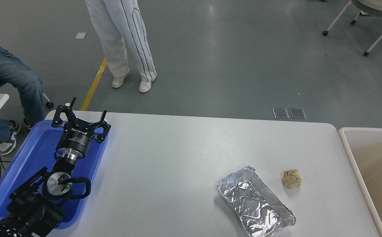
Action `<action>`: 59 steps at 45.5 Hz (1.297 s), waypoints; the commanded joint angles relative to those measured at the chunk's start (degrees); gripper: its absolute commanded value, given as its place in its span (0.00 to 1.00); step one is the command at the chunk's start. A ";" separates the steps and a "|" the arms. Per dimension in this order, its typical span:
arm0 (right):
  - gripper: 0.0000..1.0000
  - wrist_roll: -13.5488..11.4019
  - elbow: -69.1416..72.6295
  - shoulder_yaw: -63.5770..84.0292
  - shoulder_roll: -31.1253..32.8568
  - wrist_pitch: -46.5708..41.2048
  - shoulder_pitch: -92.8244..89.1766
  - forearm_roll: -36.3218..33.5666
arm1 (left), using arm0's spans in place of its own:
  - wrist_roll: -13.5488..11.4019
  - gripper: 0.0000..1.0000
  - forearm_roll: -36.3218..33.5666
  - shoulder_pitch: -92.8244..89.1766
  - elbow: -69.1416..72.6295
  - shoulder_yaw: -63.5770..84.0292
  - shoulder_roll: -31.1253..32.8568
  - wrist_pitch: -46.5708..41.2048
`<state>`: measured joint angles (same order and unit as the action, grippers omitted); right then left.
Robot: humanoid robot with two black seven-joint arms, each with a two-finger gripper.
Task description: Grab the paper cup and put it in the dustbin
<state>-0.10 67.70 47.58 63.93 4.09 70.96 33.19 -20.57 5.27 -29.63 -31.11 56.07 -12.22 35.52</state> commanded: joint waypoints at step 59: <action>1.00 0.28 12.28 19.75 -33.43 -49.09 61.32 -11.13 | 0.09 1.00 -0.09 -0.07 0.00 -0.09 0.00 -0.01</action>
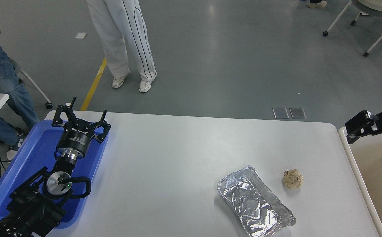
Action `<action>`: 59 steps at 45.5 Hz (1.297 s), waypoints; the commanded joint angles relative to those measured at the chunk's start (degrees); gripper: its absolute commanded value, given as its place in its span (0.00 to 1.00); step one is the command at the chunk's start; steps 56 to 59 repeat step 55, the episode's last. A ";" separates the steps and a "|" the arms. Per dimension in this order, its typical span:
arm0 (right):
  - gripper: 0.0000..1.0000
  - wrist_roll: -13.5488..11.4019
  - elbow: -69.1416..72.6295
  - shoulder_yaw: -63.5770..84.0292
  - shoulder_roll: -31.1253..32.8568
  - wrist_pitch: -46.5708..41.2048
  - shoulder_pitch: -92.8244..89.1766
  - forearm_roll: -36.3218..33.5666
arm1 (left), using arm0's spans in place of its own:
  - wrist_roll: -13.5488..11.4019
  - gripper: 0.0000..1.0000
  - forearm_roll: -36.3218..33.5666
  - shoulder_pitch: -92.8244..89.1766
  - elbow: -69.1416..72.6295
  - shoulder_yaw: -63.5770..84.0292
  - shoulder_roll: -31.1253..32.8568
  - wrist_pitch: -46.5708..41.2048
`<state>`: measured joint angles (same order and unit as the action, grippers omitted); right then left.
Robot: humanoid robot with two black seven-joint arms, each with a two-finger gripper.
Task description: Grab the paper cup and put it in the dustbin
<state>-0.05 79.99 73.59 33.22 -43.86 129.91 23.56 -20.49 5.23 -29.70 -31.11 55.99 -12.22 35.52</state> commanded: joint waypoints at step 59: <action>1.00 0.05 -0.72 1.99 -7.55 -1.14 3.77 -7.21 | 0.02 1.00 -0.04 0.08 0.00 -0.01 0.00 -0.01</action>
